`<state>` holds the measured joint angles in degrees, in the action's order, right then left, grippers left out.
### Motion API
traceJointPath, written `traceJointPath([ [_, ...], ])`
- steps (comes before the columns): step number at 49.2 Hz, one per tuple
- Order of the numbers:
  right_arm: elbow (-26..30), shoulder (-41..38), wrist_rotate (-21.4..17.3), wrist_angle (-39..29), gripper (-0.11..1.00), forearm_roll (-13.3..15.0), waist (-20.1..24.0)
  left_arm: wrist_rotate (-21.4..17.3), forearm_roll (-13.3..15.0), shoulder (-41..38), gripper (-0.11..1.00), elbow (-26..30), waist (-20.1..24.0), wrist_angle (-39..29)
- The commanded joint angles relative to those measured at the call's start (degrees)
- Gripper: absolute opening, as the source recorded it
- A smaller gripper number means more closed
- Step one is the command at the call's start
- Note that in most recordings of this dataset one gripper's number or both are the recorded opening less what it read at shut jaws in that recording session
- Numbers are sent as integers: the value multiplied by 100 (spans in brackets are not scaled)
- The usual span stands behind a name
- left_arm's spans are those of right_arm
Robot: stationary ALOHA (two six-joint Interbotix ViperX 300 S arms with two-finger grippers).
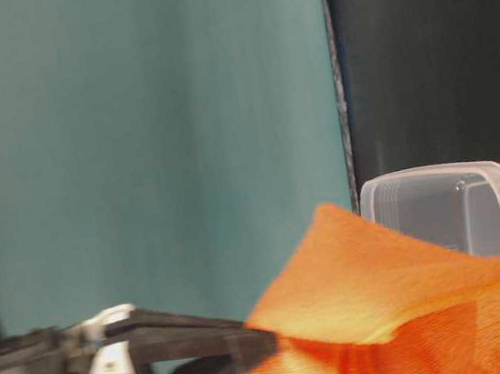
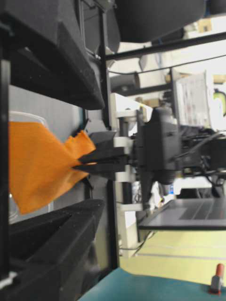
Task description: Place the orange towel into the container with the left arm.
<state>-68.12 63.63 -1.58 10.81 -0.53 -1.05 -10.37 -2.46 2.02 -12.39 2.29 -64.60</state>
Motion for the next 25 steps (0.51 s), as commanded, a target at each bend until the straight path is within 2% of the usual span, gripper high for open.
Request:
traceJointPath([
  [1, 44, -35, 0, 26, 75, -26, 9, -114, -18, 18, 2, -167, 53, 369],
  [8, 44, -26, 0, 26, 75, -26, 9, -193, -18, 35, 2, -378, 53, 905],
  [20, 35, -35, 0, 26, 75, -26, 9, -97, -18, -70, 4, -422, 79, 1099],
  [22, 35, -35, 0, 26, 75, -26, 9, -62, -18, -88, 10, -413, 79, 1143],
  [25, 35, -26, 0, 26, 75, -26, 9, 9, -18, -97, 27, -396, 70, 1213],
])
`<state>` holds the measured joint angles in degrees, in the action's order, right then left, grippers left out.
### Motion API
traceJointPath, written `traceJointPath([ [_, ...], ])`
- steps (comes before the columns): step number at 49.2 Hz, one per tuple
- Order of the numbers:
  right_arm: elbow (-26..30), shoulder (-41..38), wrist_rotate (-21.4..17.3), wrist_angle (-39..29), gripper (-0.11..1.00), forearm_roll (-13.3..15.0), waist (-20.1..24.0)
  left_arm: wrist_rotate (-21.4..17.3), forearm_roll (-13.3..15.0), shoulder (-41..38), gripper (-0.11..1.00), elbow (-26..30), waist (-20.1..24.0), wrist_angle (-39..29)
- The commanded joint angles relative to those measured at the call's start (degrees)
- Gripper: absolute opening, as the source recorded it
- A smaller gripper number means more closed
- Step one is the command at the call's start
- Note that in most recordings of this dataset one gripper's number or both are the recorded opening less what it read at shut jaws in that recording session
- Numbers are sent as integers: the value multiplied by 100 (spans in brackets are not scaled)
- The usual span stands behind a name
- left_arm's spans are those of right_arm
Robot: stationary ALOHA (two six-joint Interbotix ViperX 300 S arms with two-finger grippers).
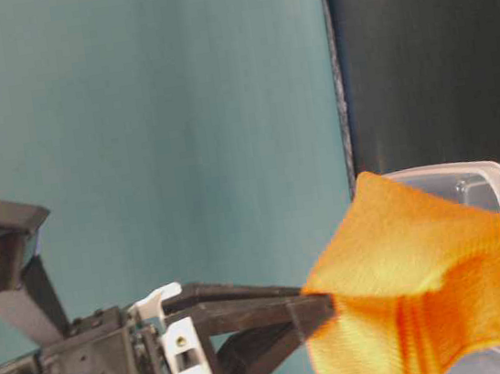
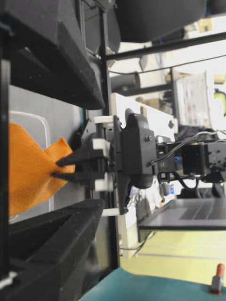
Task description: Place the orange towel into the container with the left arm.
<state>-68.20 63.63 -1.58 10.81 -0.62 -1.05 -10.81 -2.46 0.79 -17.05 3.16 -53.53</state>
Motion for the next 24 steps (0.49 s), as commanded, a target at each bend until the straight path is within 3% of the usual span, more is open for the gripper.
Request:
traceJointPath([
  [1, 35, -35, 0, 26, 75, -18, 9, 79, -18, 26, 33, 79, -26, 132],
  [7, 35, -26, 0, 26, 75, -18, 9, 281, -18, 53, 69, 132, -62, 352],
  [11, 35, -26, 0, 26, 75, -9, 9, 325, -18, 79, 86, 211, -44, 325],
  [14, 26, -35, 0, 26, 75, -18, 9, 343, -18, 141, 91, 255, -35, 308],
  [24, 9, -35, 0, 26, 75, -18, 9, 387, -18, 536, 91, 334, -18, 316],
])
